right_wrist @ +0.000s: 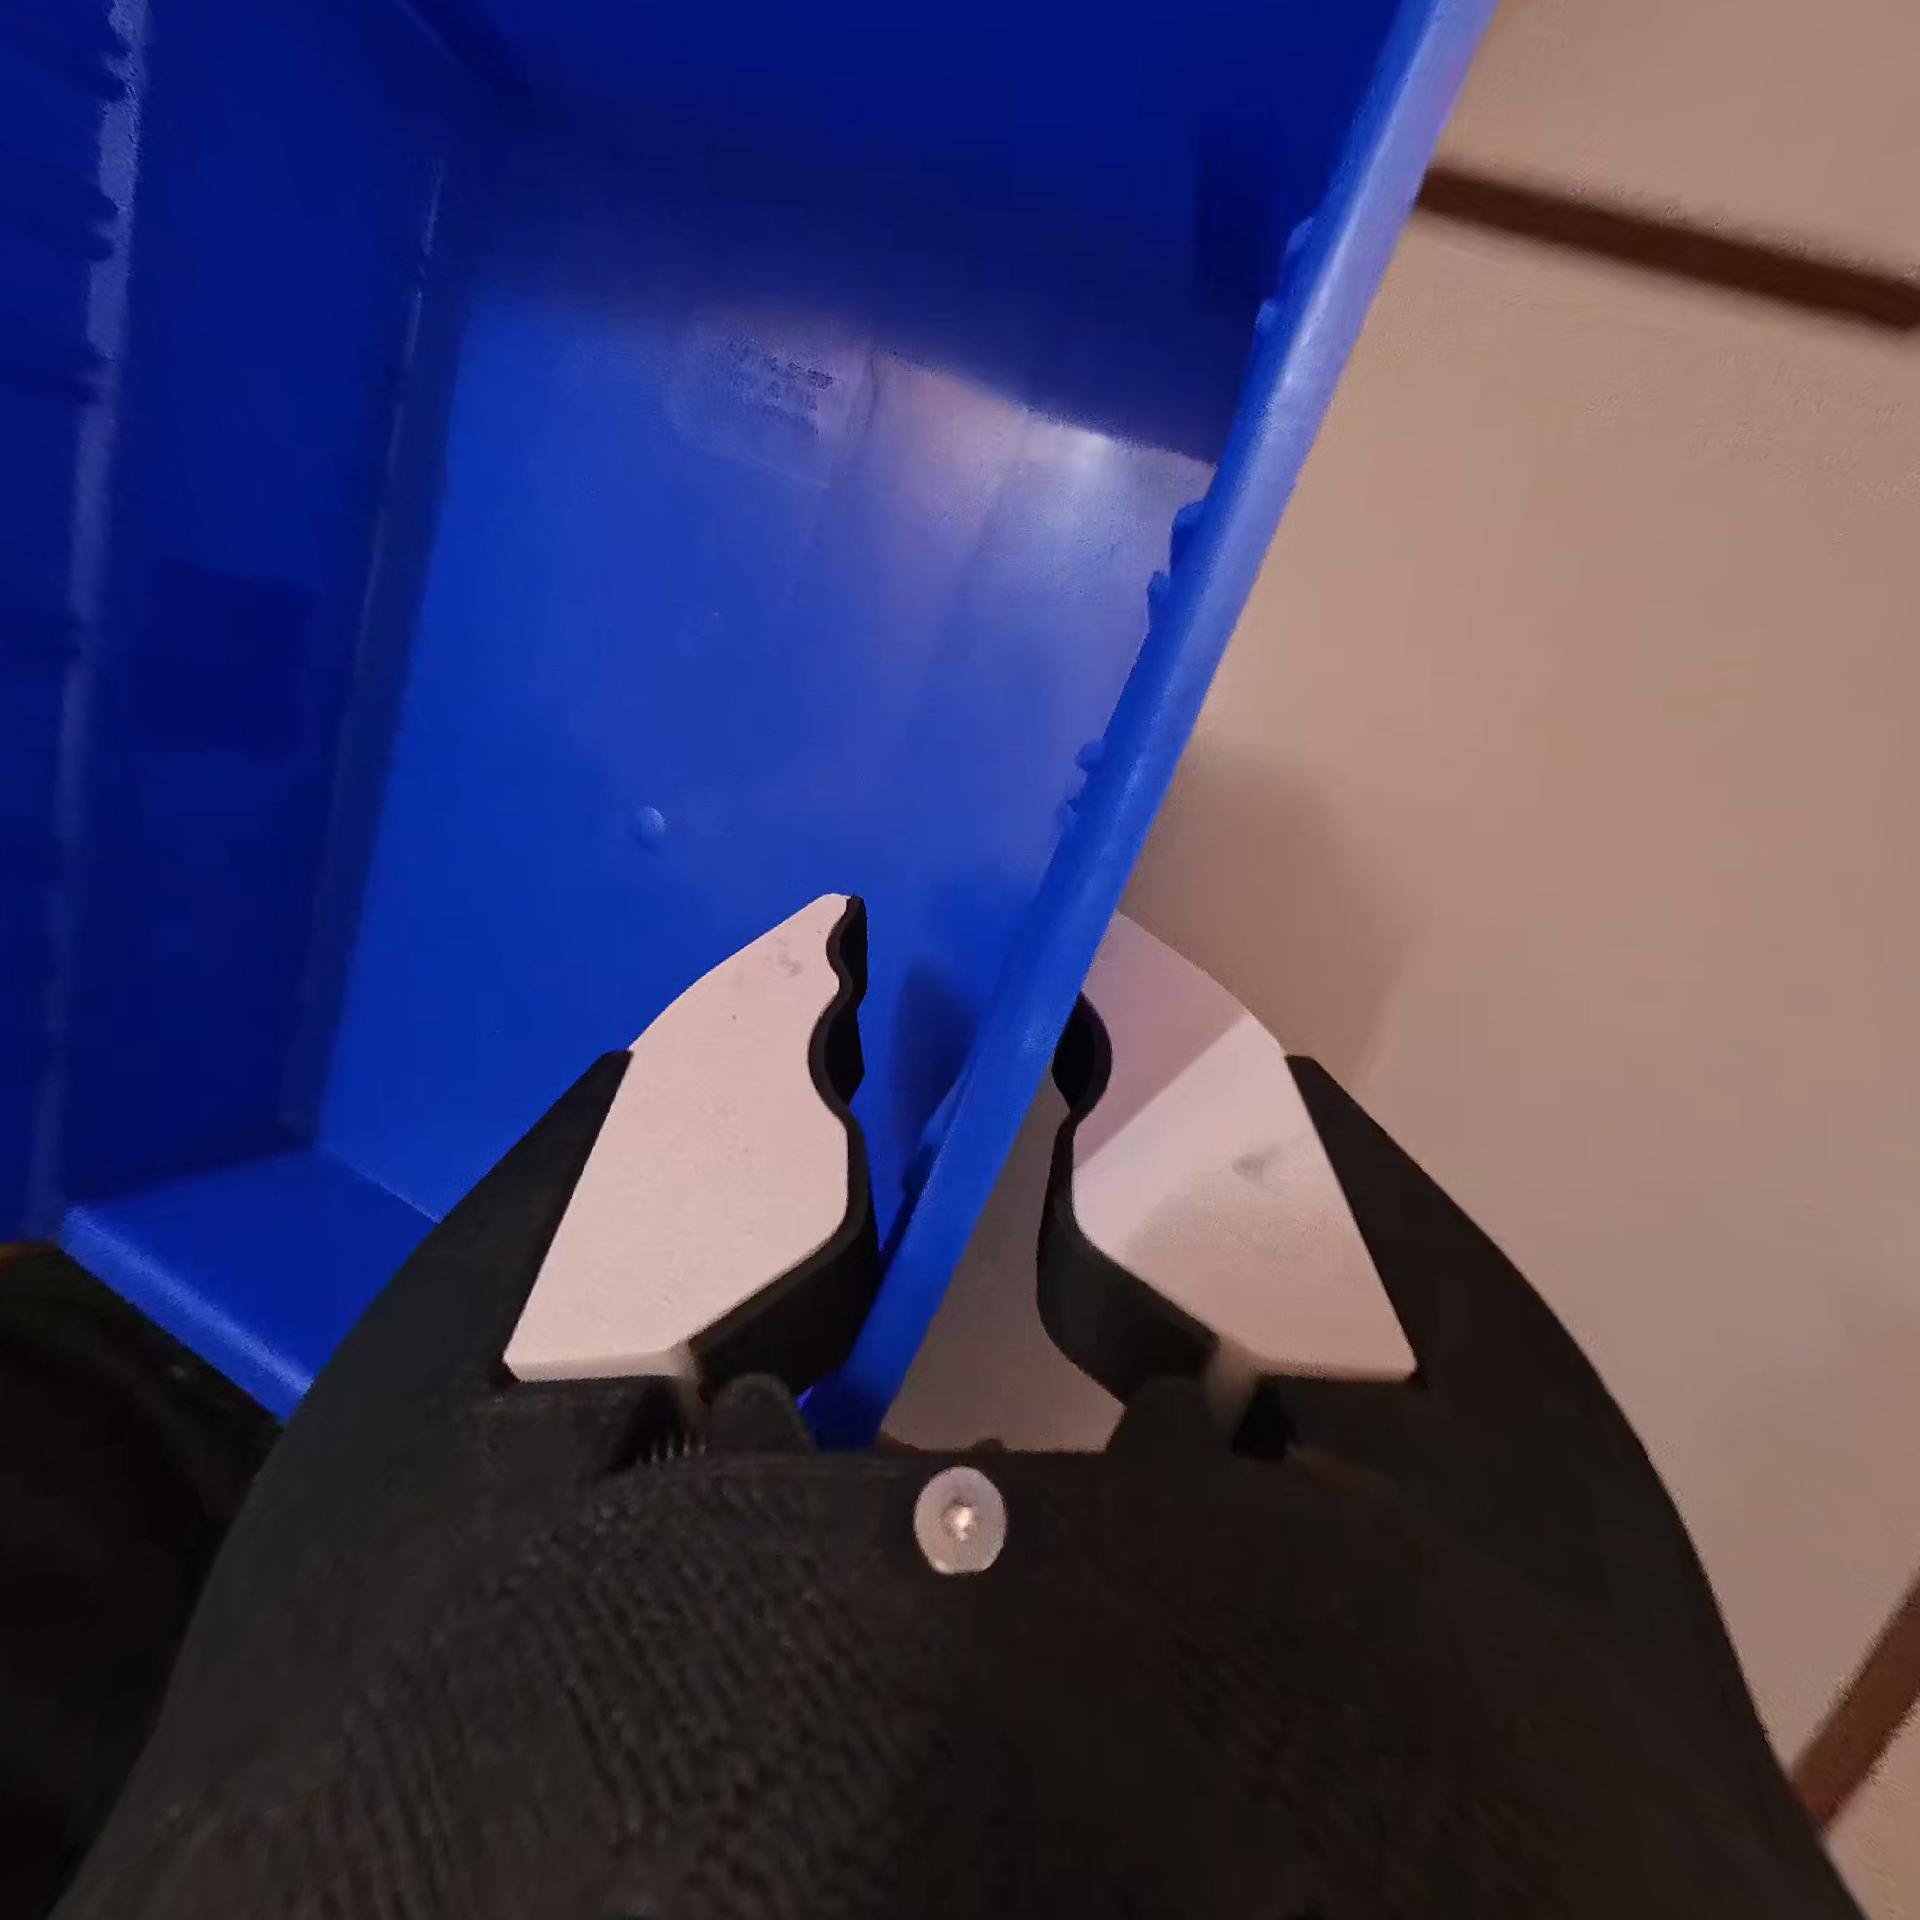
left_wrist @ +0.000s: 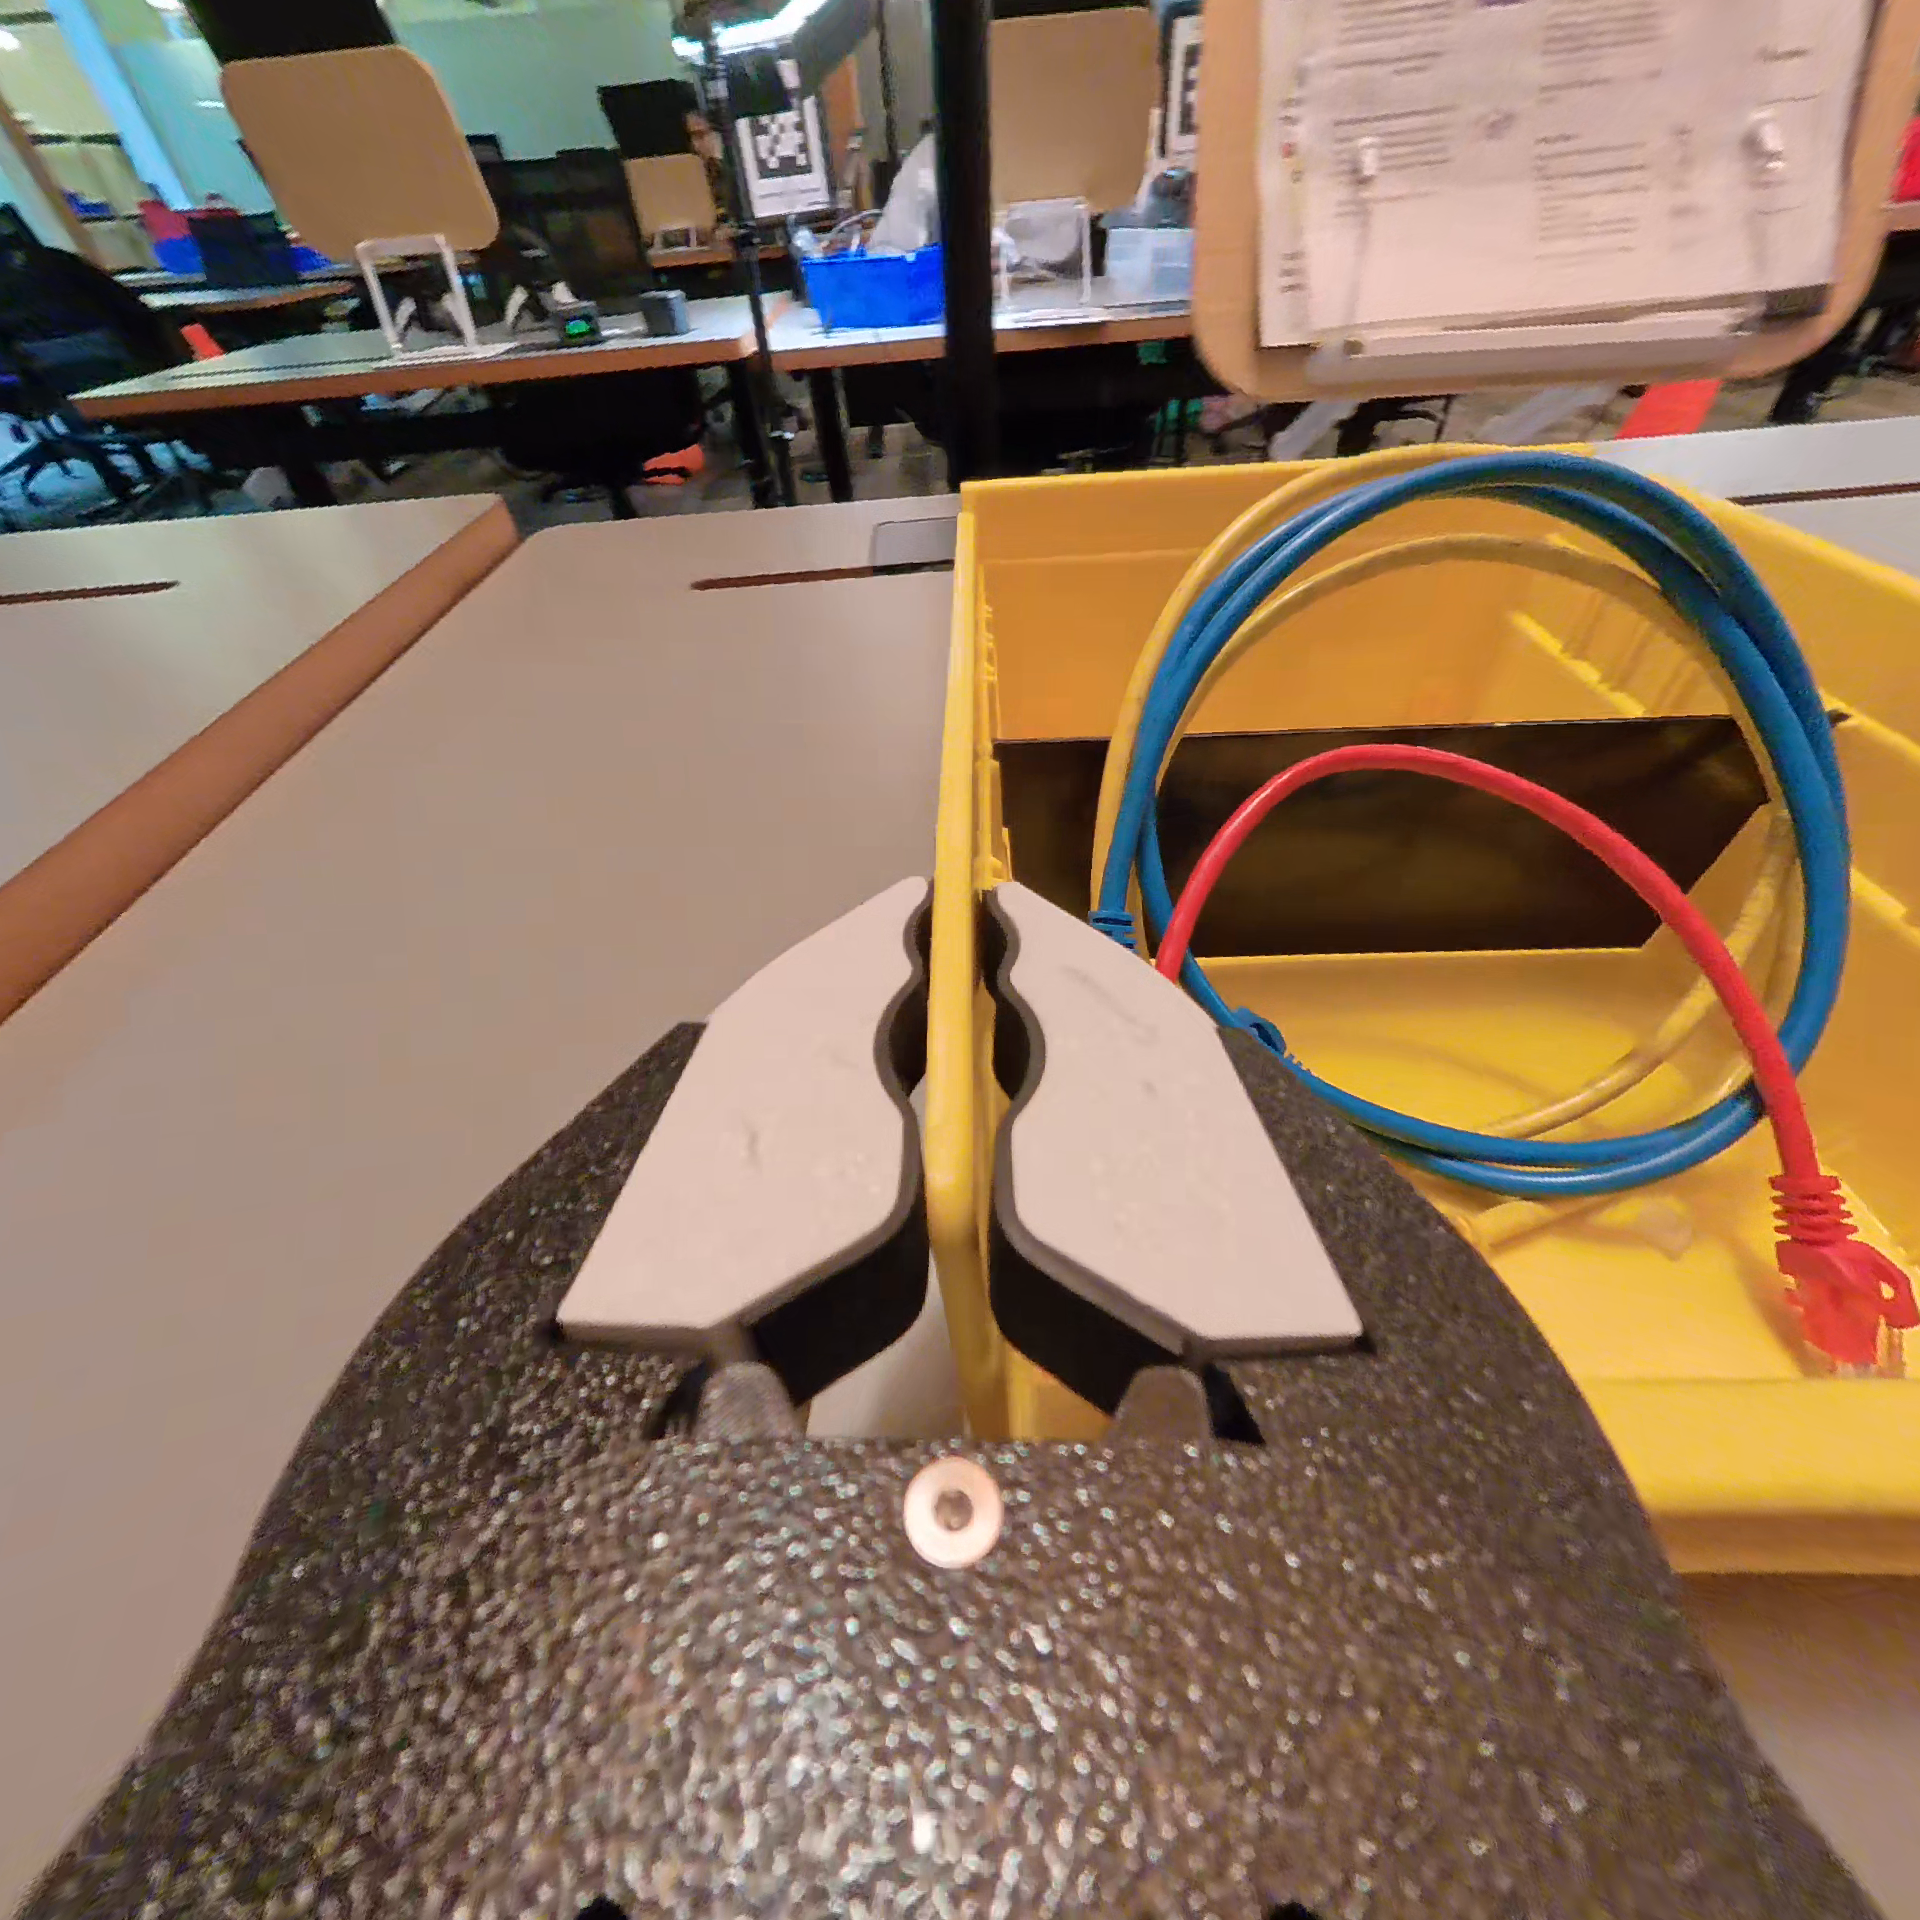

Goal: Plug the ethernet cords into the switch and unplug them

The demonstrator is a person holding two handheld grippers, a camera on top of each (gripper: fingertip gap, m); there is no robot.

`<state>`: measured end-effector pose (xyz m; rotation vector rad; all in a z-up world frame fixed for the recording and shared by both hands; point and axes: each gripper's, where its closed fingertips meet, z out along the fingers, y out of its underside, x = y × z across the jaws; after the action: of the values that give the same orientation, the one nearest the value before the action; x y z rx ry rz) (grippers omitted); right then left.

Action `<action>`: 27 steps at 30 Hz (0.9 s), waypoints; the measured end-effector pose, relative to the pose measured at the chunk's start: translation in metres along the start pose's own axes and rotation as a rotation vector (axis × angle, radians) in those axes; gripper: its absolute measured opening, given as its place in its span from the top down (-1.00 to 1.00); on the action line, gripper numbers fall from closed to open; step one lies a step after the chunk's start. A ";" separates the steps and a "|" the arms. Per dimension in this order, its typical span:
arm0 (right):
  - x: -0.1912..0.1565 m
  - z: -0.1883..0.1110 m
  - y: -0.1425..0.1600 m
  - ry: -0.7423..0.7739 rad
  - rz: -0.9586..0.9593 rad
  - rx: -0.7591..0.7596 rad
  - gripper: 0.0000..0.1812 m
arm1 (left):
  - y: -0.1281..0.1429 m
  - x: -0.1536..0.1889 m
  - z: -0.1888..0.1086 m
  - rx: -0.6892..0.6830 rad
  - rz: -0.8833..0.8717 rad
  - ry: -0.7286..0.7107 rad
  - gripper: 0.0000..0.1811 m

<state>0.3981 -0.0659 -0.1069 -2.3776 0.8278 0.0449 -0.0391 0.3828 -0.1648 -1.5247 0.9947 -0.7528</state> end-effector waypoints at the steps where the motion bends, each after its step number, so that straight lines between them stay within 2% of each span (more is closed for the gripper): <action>1: 0.019 0.002 0.024 0.015 0.019 -0.024 0.62 | -0.001 -0.007 0.006 -0.001 -0.010 -0.013 0.93; 4: 0.059 0.009 0.074 0.052 0.080 -0.073 0.61 | -0.004 -0.024 0.029 -0.007 -0.021 -0.025 0.94; 6: 0.074 0.016 0.089 0.047 0.113 -0.073 0.61 | -0.006 -0.031 0.048 -0.017 -0.021 -0.016 0.94; 11: 0.100 0.038 0.094 0.036 0.147 -0.032 0.61 | -0.012 -0.042 0.088 -0.052 -0.042 0.001 0.94; 13: 0.107 0.047 0.098 0.017 0.170 -0.071 0.62 | -0.014 -0.045 0.099 -0.063 -0.024 -0.009 0.94; 19: 0.124 0.057 0.090 0.068 0.050 -0.137 0.64 | -0.014 -0.049 0.112 -0.120 0.021 -0.047 0.90; 21: 0.130 0.057 0.081 0.090 0.023 -0.112 0.62 | -0.031 -0.056 0.109 -0.118 0.069 -0.100 0.59; 23: 0.144 0.052 0.074 0.187 -0.005 -0.073 0.46 | -0.066 -0.055 0.104 -0.063 0.083 -0.091 0.55; 25: 0.150 0.038 0.065 0.252 -0.025 -0.032 0.26 | -0.099 -0.045 0.109 -0.074 0.103 -0.019 0.43; 27: 0.149 0.013 0.055 0.329 -0.075 0.016 0.07 | -0.119 -0.024 0.126 -0.194 0.128 0.119 0.26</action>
<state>0.4887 -0.1745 -0.1802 -2.4331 0.8819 -0.3918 0.0835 0.4645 -0.0701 -1.5786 1.2727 -0.6779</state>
